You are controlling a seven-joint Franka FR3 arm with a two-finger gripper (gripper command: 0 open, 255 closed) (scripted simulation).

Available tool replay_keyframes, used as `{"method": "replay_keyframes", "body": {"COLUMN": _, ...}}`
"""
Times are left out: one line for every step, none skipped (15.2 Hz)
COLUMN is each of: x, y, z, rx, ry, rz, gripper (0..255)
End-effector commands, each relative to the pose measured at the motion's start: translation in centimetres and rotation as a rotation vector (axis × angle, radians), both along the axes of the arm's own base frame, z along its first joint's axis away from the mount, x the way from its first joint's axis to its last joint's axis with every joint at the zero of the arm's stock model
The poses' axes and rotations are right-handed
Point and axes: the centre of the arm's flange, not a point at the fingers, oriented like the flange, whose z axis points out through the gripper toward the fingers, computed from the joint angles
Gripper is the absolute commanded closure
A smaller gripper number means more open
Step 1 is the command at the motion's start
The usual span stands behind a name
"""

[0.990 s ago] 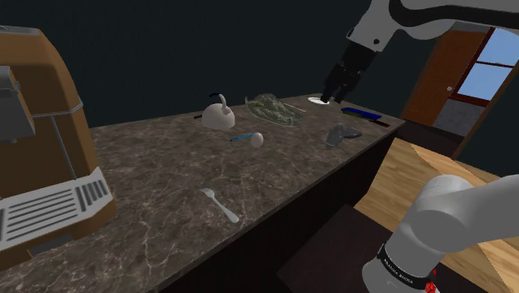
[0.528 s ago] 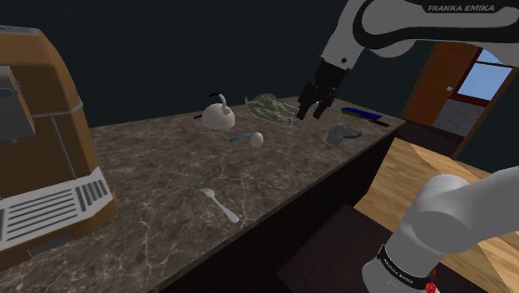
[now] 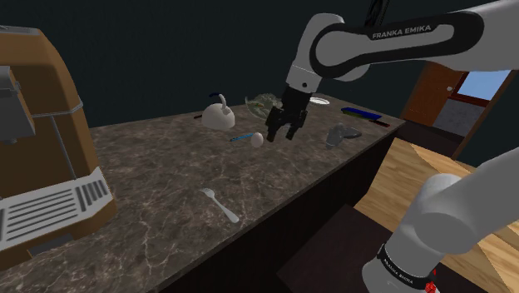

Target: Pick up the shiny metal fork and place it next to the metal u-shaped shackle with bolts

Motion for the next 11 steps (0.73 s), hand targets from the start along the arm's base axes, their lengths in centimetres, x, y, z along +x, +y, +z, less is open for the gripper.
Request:
{"method": "replay_keyframes", "body": {"x": 0.9, "y": 1.8, "z": -1.8, "rx": 0.005, "ry": 0.019, "rz": -0.003, "gripper": 0}}
{"method": "replay_keyframes", "body": {"x": 1.5, "y": 2.7, "z": -2.7, "rx": 0.008, "ry": 0.029, "rz": -0.004, "gripper": 0}}
{"method": "replay_keyframes", "body": {"x": 2.0, "y": 3.5, "z": -3.6, "rx": 0.01, "ry": 0.039, "rz": -0.005, "gripper": 0}}
{"method": "replay_keyframes", "body": {"x": 2.5, "y": 4.4, "z": -4.5, "rx": 0.013, "ry": 0.048, "rz": -0.006, "gripper": 0}}
{"method": "replay_keyframes", "body": {"x": 3.0, "y": 5.2, "z": -5.4, "rx": 0.015, "ry": 0.058, "rz": -0.007, "gripper": 0}}
{"method": "replay_keyframes", "body": {"x": 3.5, "y": 6.1, "z": -6.3, "rx": 0.018, "ry": 0.068, "rz": -0.007, "gripper": 0}}
{"method": "replay_keyframes", "body": {"x": 3.9, "y": 7.0, "z": -7.2, "rx": 0.02, "ry": 0.077, "rz": -0.008, "gripper": 0}}
{"method": "replay_keyframes", "body": {"x": 4.4, "y": 7.8, "z": -8.1, "rx": 0.023, "ry": 0.087, "rz": -0.009, "gripper": 0}}
{"method": "replay_keyframes", "body": {"x": 4.9, "y": 8.7, "z": -9.0, "rx": 0.025, "ry": 0.096, "rz": -0.01, "gripper": 0}}
{"method": "replay_keyframes", "body": {"x": 5.3, "y": 9.6, "z": -9.9, "rx": 0.027, "ry": 0.106, "rz": -0.011, "gripper": 0}}
{"method": "replay_keyframes", "body": {"x": 5.8, "y": 10.4, "z": -10.9, "rx": 0.03, "ry": 0.116, "rz": -0.012, "gripper": 0}}
